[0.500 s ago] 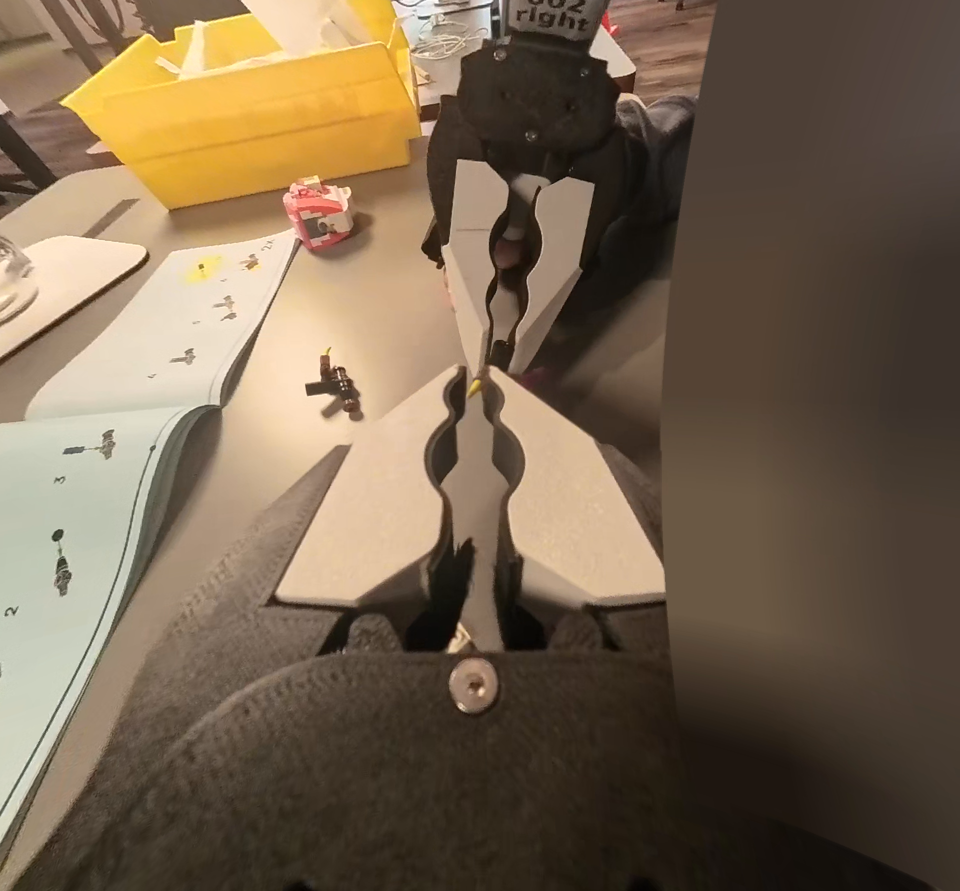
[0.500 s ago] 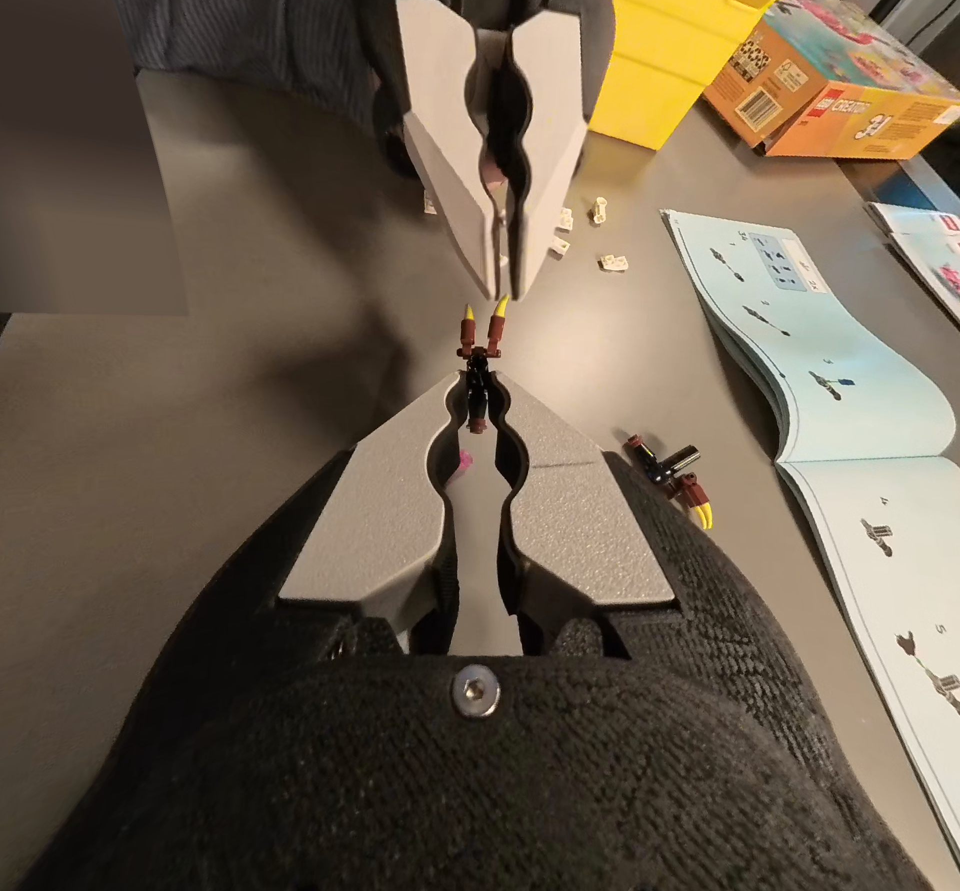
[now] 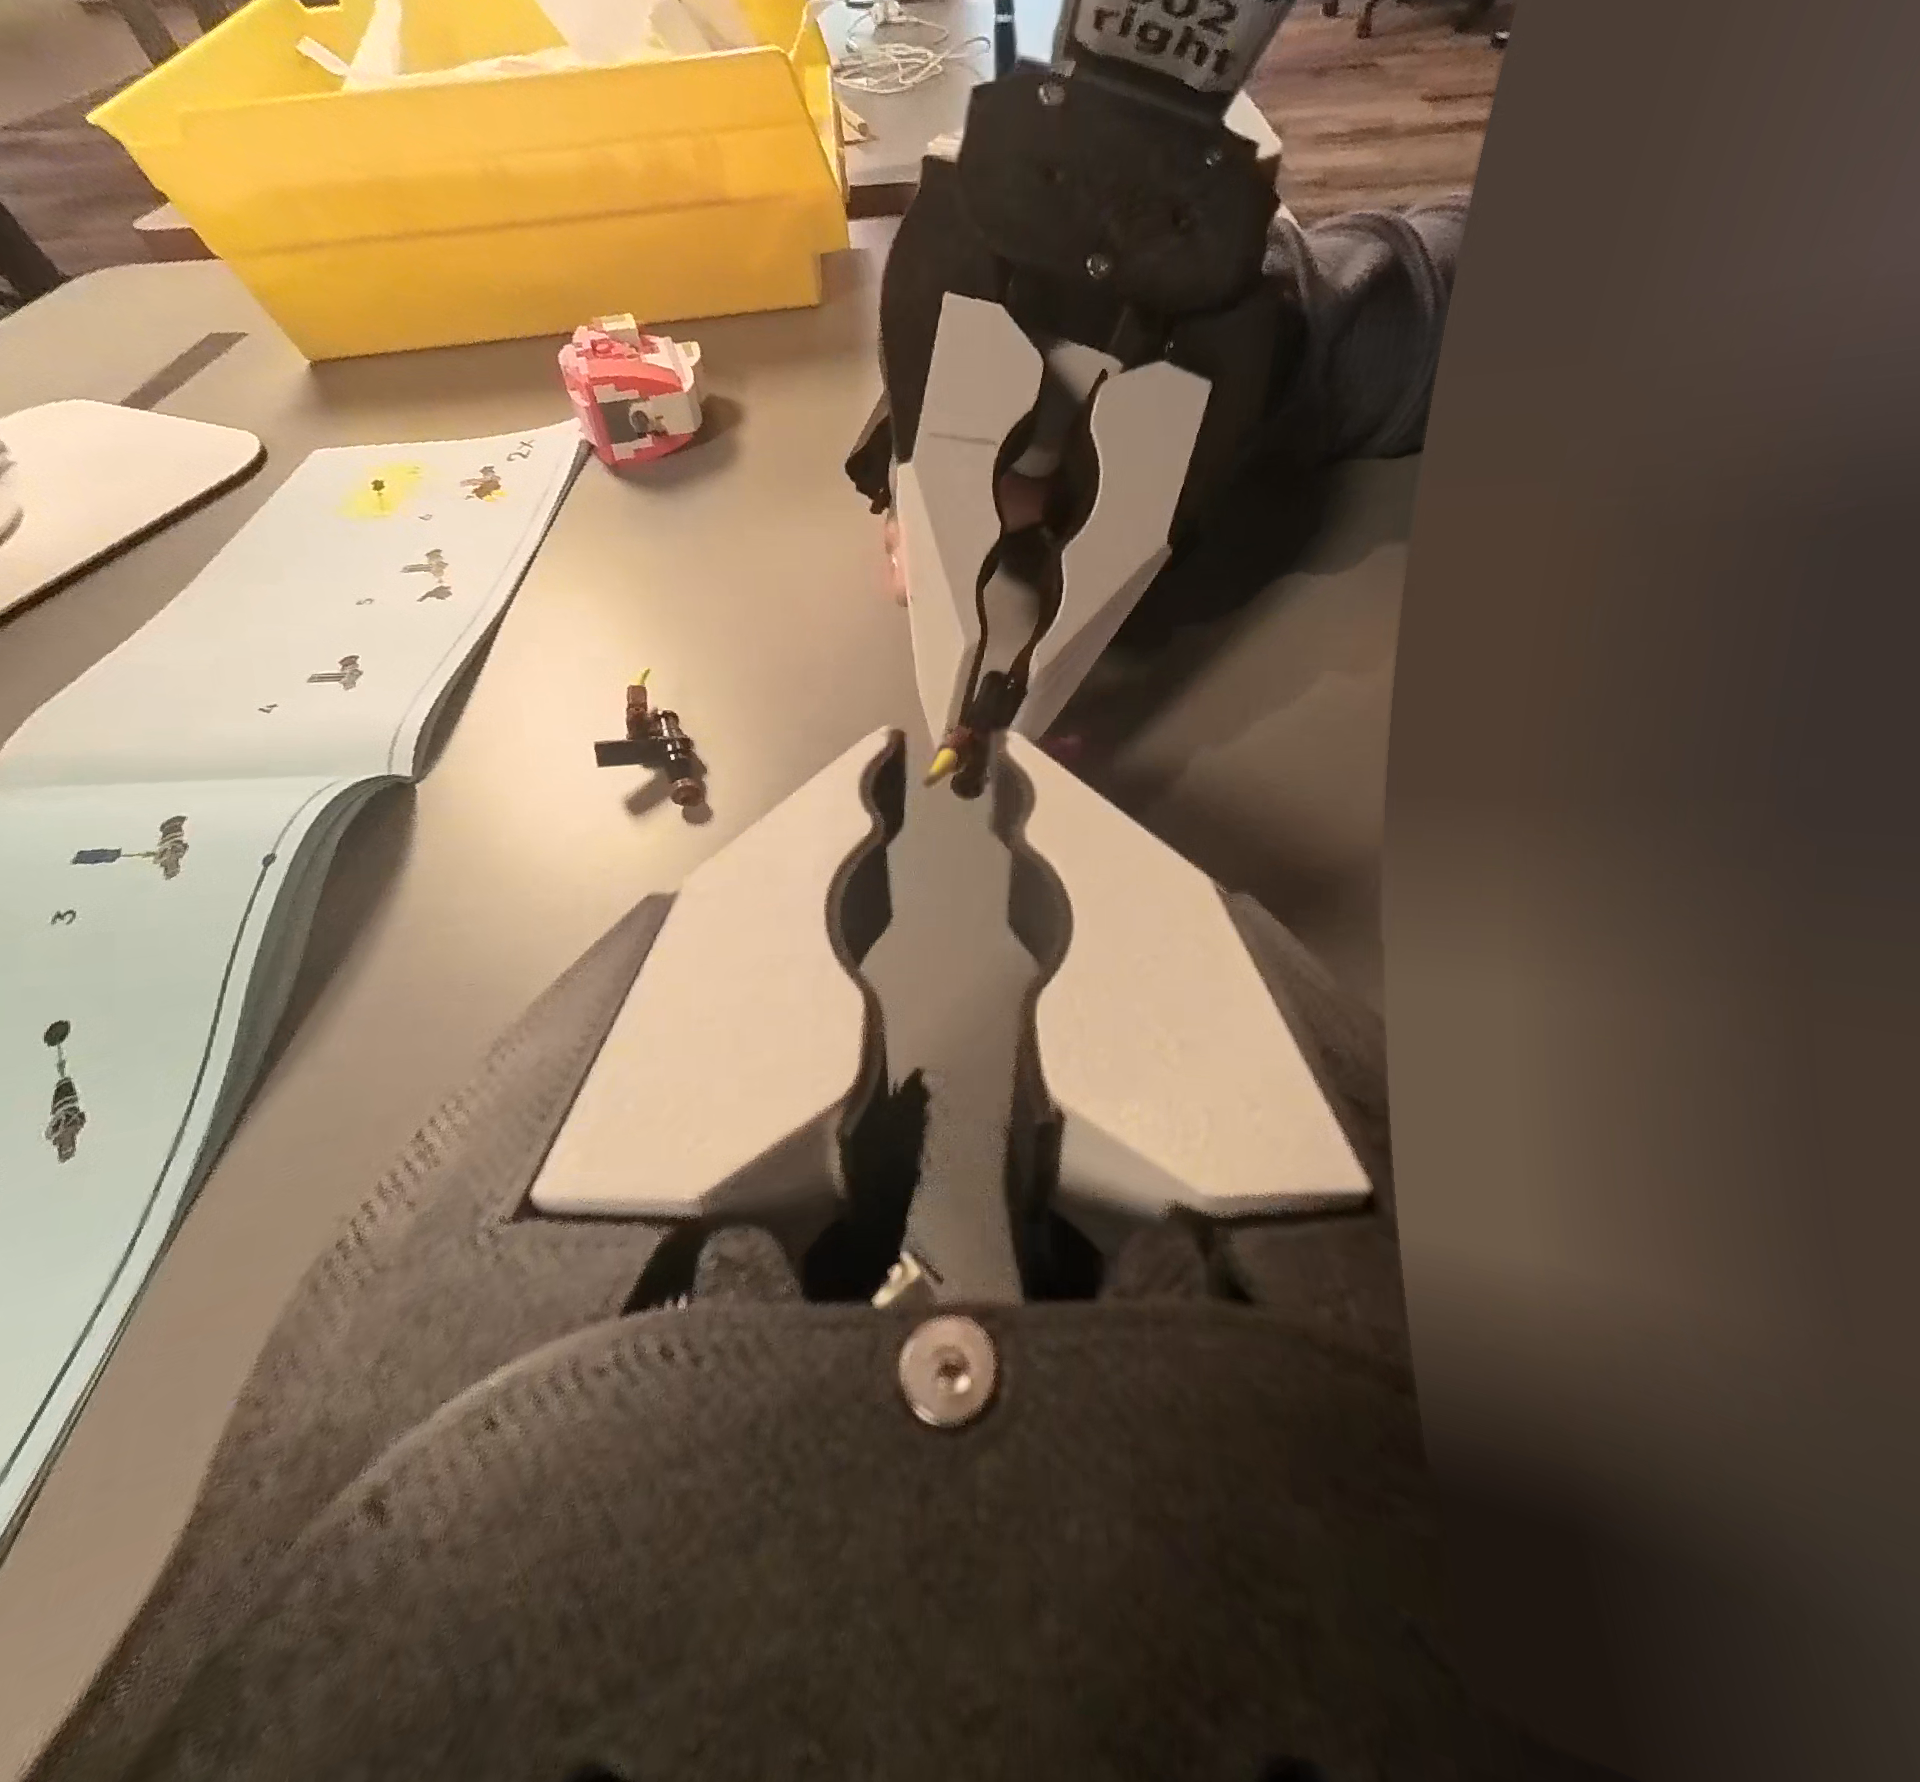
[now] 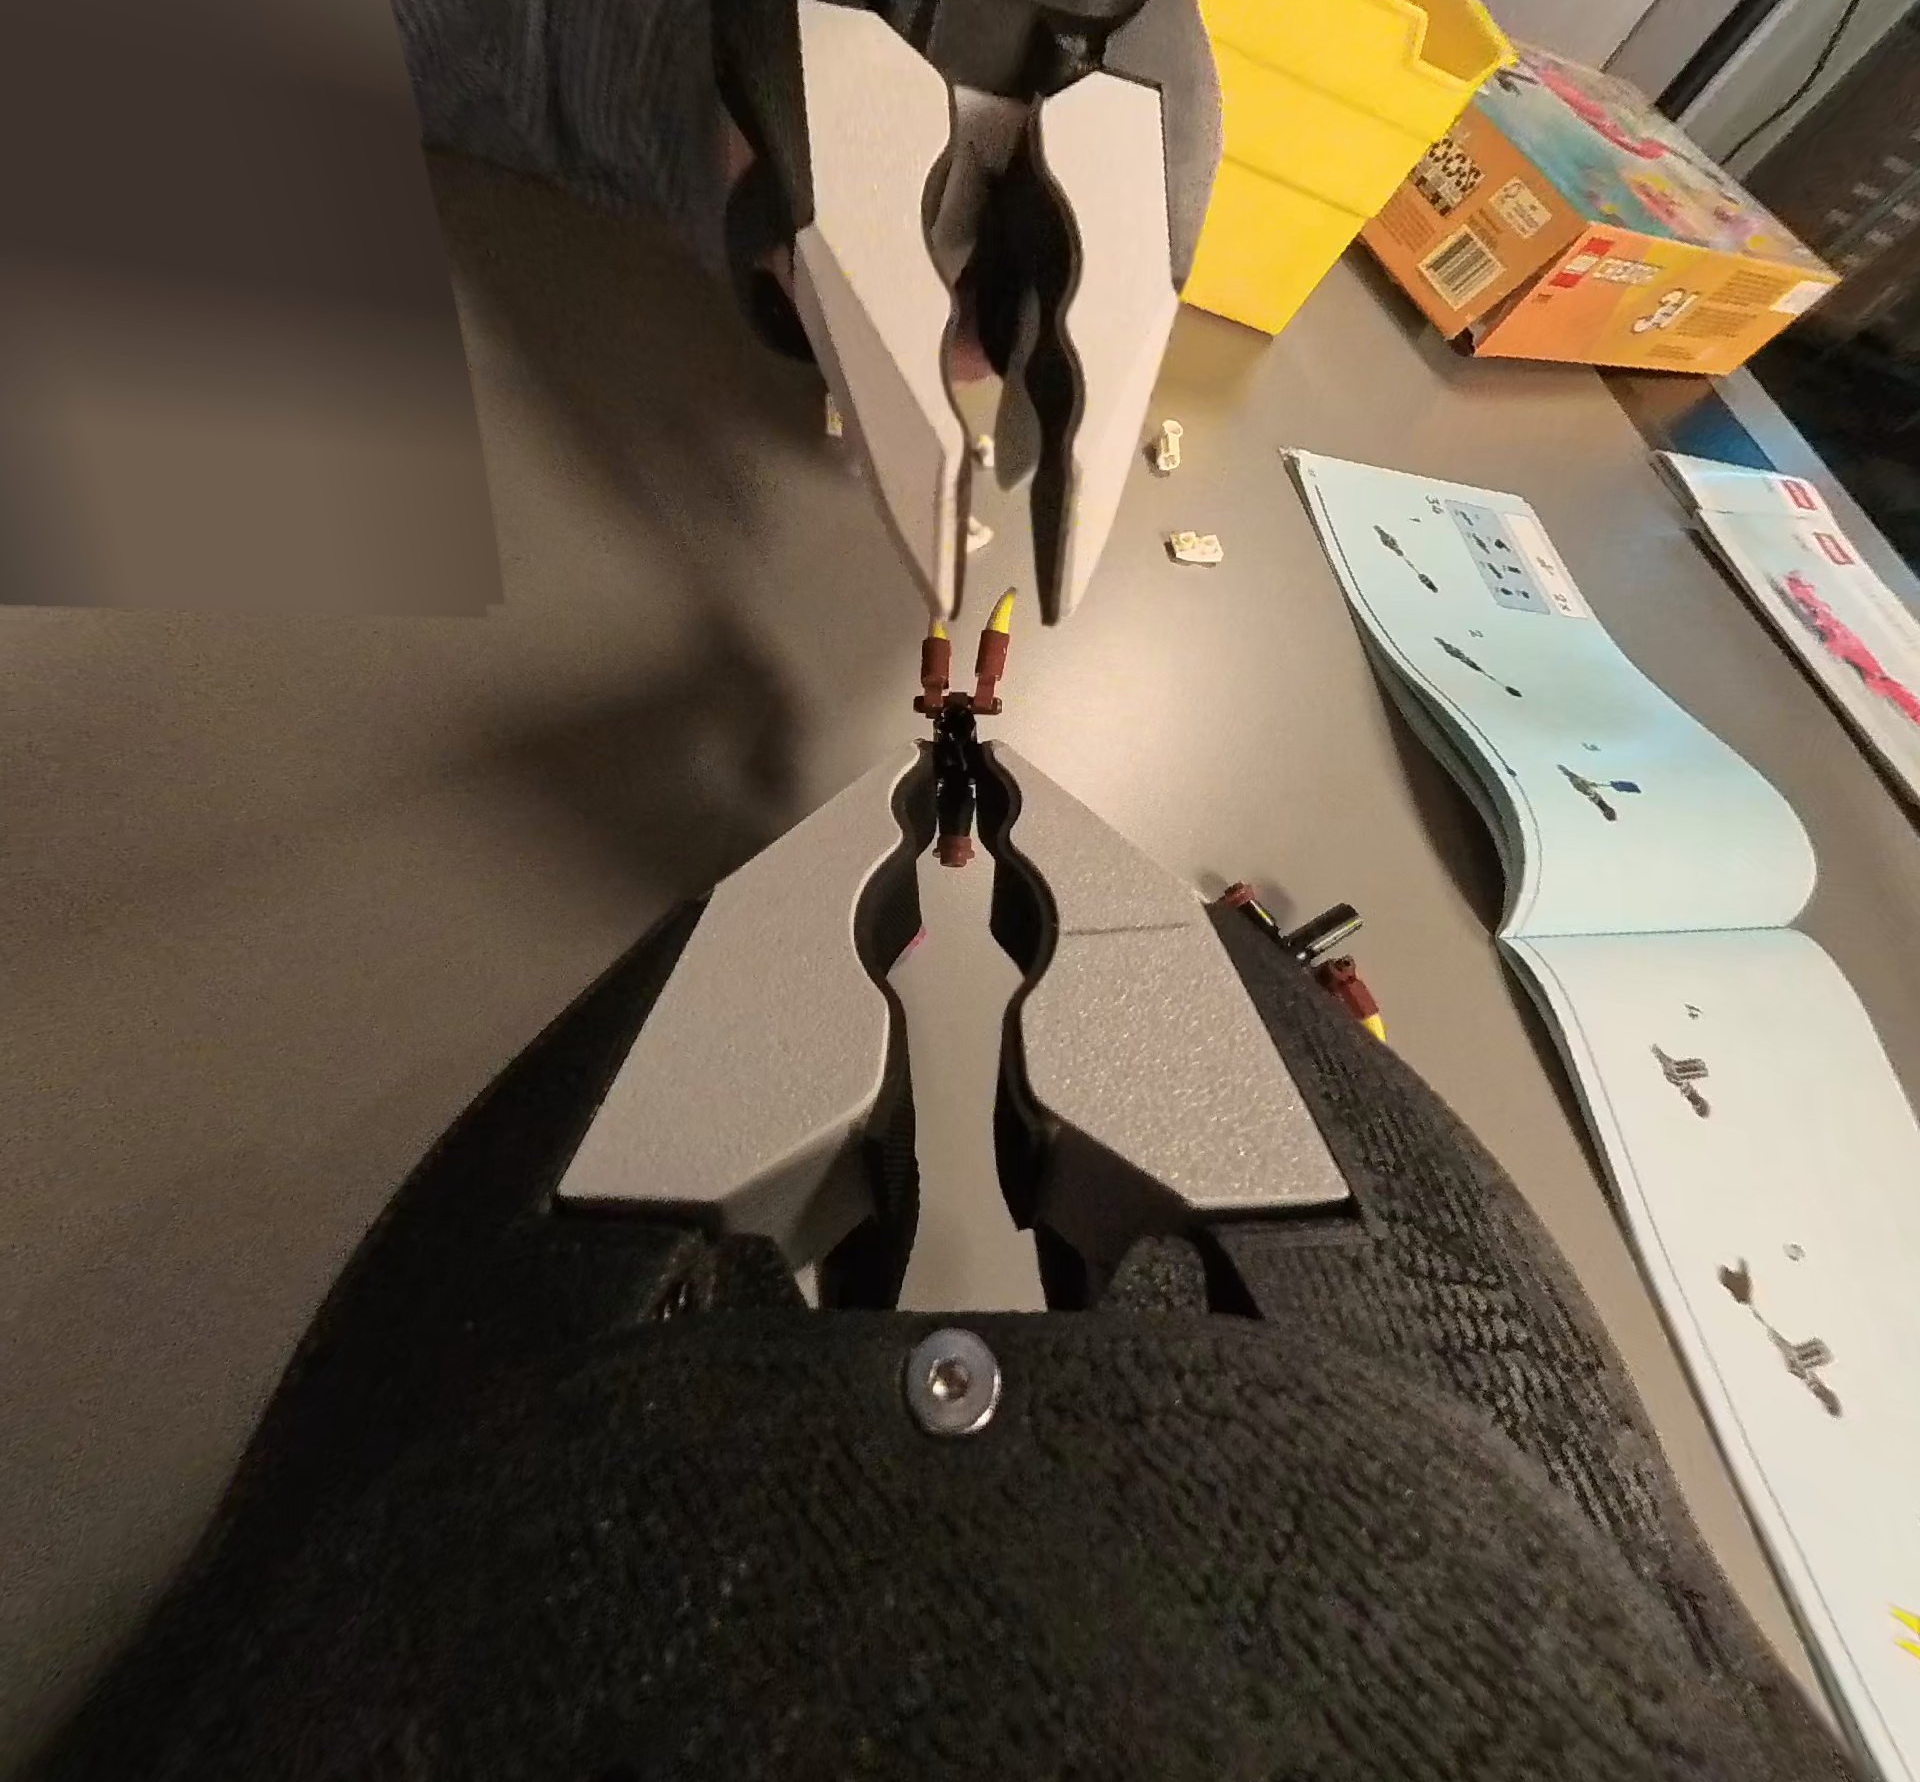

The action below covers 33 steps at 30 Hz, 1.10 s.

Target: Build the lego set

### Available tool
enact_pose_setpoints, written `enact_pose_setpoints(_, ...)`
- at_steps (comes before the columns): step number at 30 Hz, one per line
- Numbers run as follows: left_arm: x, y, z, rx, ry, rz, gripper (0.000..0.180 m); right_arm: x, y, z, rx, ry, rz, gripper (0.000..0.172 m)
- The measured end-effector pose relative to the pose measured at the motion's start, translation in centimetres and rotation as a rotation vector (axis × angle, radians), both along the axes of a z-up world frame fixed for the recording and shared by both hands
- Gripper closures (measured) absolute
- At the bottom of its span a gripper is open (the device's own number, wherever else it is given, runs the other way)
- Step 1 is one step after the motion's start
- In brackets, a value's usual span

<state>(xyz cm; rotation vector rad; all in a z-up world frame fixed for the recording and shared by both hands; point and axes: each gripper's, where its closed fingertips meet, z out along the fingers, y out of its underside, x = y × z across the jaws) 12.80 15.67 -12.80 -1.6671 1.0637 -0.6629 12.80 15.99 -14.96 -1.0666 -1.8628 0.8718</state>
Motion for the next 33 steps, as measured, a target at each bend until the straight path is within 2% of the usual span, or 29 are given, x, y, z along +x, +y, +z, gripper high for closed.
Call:
enact_pose_setpoints(4, 0.1, -0.1, -0.7, -0.015, 0.050, -0.008, 0.167, -0.2, 0.2, -0.2, 0.107, 0.024, -0.006, 0.167)
enact_pose_setpoints(10, -0.1, 0.1, -1.0, 0.011, 0.084, 0.009, 0.177, -0.5, 0.8, 0.0, 0.376, 0.069, -0.041, 0.167)
enact_pose_setpoints(16, -0.3, 0.4, -0.7, 0.141, 0.161, 0.041, 0.178, -0.7, 1.3, 0.5, 0.612, 0.094, -0.098, 0.167)
enact_pose_setpoints(23, -0.4, 1.0, -0.7, 0.249, 0.263, 0.103, 0.178, -0.8, 2.1, 0.8, 0.762, 0.086, -0.167, 0.167)
enact_pose_setpoints(27, -0.5, 1.2, -0.4, 0.280, 0.272, 0.130, 0.178, -0.8, 2.3, 1.2, 0.802, 0.102, -0.196, 0.168)
enact_pose_setpoints(33, -0.6, 1.4, -0.5, 0.321, 0.325, 0.149, 0.179, -0.9, 2.5, 1.3, 0.959, 0.086, -0.224, 0.168)
